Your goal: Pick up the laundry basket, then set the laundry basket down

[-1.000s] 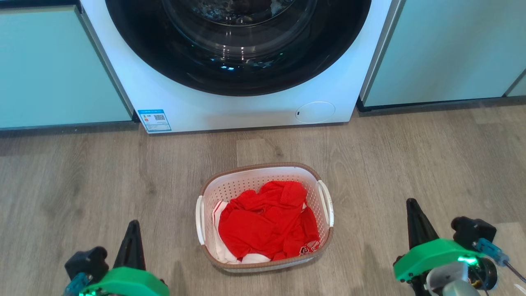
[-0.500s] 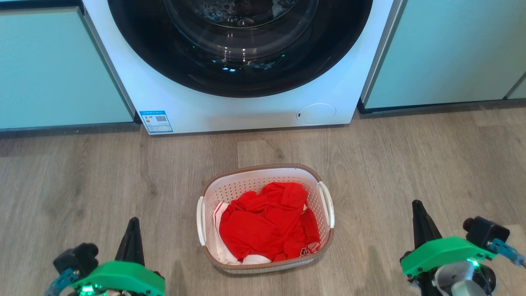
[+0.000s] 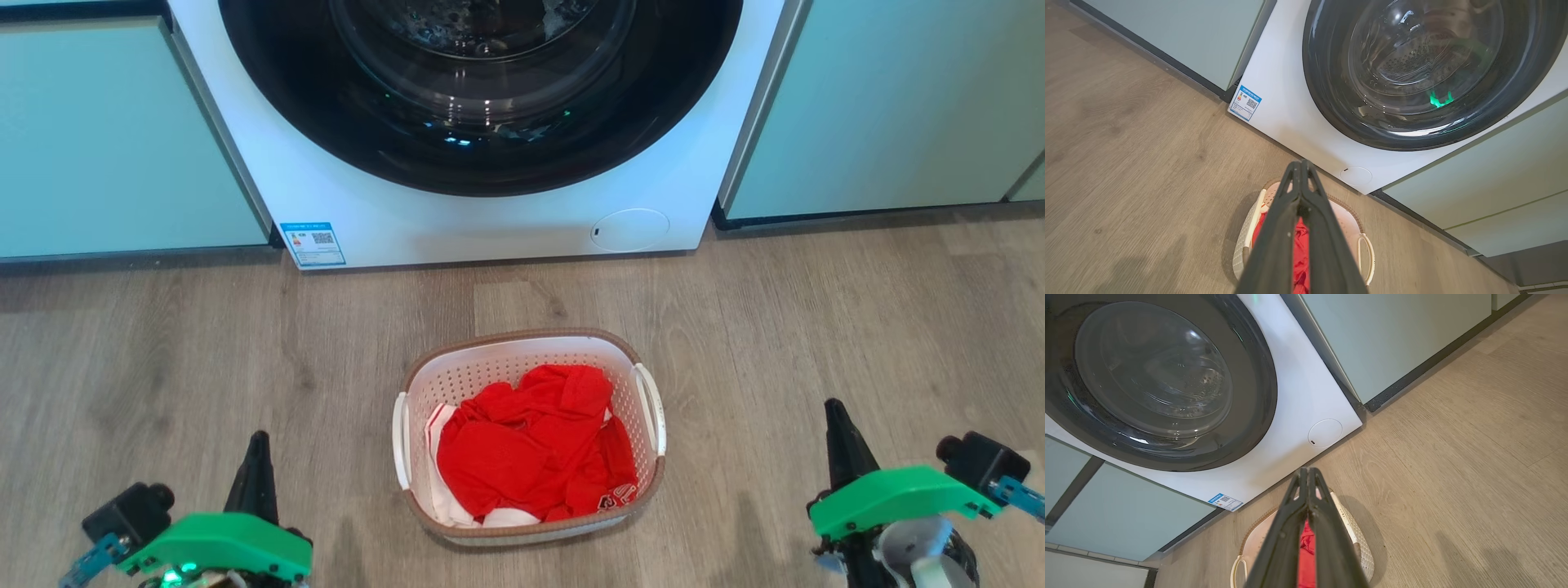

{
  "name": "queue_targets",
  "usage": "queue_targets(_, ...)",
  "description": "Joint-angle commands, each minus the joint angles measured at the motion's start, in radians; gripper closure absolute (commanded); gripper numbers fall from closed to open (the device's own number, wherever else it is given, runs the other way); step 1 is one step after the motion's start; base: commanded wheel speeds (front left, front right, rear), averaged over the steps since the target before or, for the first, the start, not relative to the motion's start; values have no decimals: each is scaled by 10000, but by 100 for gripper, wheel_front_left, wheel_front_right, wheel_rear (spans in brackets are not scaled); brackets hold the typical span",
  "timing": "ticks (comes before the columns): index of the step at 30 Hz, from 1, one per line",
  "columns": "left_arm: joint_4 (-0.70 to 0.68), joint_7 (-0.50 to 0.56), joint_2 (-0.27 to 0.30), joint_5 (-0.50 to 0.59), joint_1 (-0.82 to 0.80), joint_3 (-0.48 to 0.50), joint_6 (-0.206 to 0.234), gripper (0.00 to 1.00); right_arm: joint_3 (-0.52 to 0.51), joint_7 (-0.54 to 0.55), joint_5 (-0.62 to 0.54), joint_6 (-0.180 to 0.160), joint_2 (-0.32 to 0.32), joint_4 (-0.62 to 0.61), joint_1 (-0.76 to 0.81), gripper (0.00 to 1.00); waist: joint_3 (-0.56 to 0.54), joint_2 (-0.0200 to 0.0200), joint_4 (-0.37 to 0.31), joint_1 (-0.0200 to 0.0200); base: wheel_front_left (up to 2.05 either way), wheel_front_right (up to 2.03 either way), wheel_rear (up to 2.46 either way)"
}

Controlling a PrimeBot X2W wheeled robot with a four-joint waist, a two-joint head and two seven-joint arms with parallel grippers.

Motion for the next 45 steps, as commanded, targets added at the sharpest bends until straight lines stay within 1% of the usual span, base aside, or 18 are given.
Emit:
queue_targets(1, -271, 47, 158, -310, -552, 191, -89, 100, -23, 96, 302, 10, -209, -333, -544, 100, -6, 0, 4, 0, 0, 0, 0)
queue_targets(13, -154, 399, 175, -1862, -803, 373, -278, 100, -179, 455, 1785, 13, -239, -342, -629, 100, -61, 0, 41, -1, 0, 0, 0)
queue_targets(45, 133, 1279, 179, -5517, -1409, 857, -731, 100, -600, 1350, 5276, 19, -277, -360, -837, 100, -193, 0, 130, -1, 0, 0, 0)
